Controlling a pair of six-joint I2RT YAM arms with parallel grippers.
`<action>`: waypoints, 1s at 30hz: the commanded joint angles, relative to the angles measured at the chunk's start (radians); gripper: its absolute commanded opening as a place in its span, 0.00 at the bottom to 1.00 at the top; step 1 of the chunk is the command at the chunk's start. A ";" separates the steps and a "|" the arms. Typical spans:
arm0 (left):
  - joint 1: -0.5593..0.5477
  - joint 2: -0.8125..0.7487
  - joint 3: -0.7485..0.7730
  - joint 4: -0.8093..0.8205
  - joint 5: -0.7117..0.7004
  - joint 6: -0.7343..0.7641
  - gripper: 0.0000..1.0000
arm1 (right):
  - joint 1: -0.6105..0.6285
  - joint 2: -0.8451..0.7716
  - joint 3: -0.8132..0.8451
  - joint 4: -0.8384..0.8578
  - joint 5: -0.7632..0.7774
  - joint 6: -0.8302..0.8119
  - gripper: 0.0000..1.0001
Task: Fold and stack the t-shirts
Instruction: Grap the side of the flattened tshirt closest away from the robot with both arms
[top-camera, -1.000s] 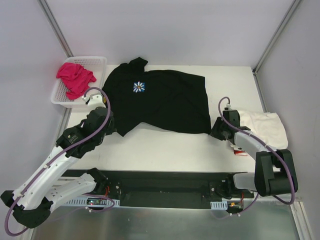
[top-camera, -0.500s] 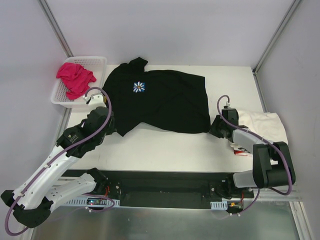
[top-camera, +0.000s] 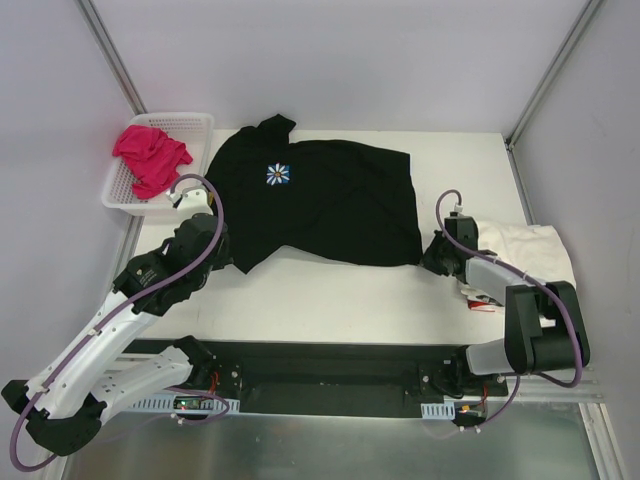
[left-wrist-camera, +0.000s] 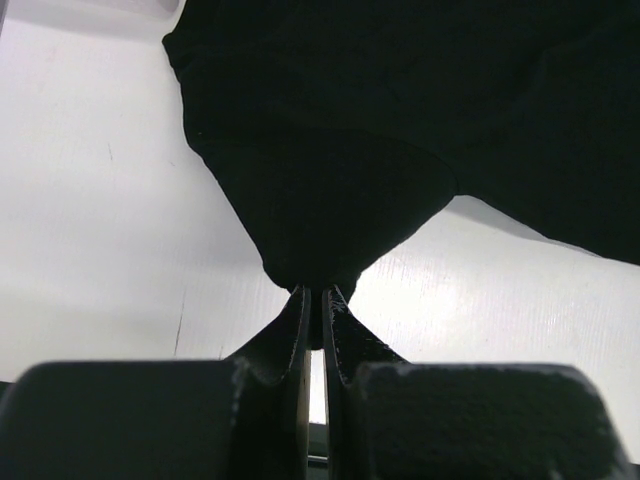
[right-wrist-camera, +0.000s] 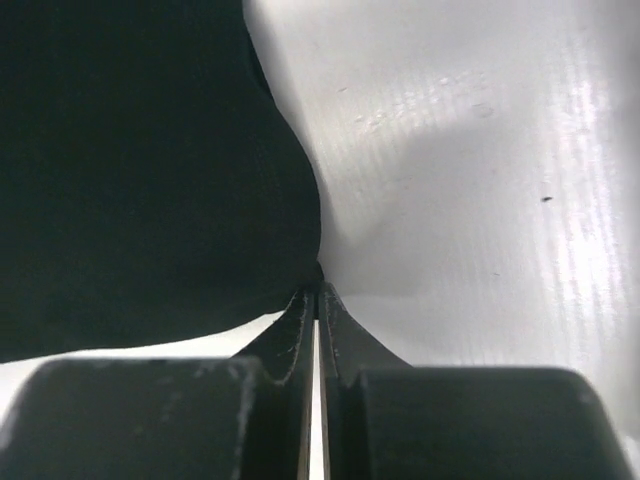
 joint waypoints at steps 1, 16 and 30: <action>-0.007 -0.014 0.016 -0.002 -0.034 0.005 0.00 | -0.034 -0.050 -0.012 -0.050 0.069 0.009 0.01; -0.007 -0.040 0.022 -0.017 -0.023 -0.001 0.00 | -0.131 -0.182 -0.029 -0.149 0.160 -0.002 0.16; -0.006 -0.017 0.019 -0.012 -0.026 0.010 0.00 | -0.124 -0.249 -0.081 -0.146 0.027 0.035 0.22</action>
